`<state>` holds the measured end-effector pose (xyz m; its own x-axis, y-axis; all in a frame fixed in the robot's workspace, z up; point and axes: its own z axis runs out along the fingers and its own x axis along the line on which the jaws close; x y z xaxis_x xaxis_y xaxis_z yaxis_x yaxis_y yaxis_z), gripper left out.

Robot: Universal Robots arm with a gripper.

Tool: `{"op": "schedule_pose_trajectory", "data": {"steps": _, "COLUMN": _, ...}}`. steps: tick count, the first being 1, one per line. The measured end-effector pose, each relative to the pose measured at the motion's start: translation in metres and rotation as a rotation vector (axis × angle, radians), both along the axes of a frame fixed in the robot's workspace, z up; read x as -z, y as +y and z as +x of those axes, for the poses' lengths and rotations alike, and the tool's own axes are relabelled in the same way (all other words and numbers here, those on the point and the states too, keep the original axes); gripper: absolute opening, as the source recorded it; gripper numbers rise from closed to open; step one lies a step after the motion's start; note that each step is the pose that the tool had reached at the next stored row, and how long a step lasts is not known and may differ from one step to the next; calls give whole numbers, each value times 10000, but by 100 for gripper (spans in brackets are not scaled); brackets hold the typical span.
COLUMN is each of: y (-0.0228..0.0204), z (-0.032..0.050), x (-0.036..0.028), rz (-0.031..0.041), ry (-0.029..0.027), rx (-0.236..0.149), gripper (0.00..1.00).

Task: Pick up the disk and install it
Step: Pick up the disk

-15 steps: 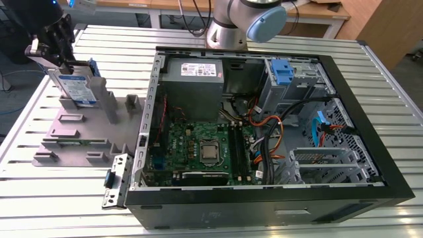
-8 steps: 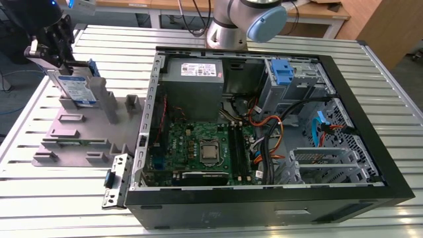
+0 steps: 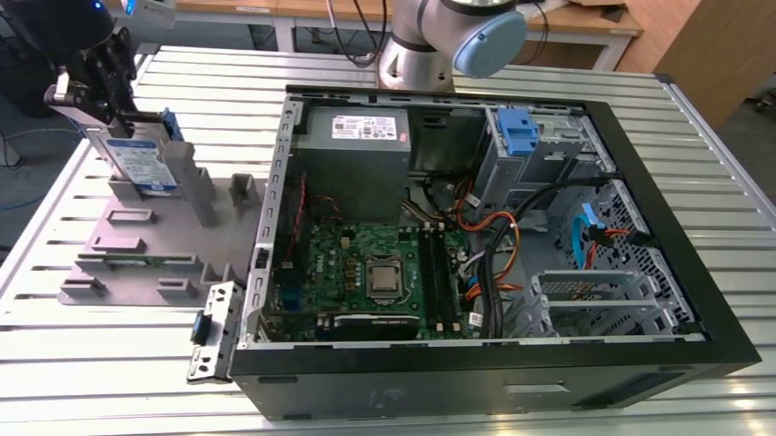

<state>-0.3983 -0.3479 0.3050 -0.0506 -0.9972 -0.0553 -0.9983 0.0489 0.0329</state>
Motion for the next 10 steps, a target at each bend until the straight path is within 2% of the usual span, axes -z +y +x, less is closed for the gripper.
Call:
{"op": "schedule_pose_trajectory", "data": {"steps": 6, "y": -1, "z": -1, "x": -2, "rz": 0, "ry": -2, "rx": 0, "gripper": 35}}
{"op": "schedule_pose_trajectory", "data": {"steps": 10, "y": -1, "z": 0, "x": -42, "rz": 0, "ry": -1, "rx": 1, "gripper": 35}}
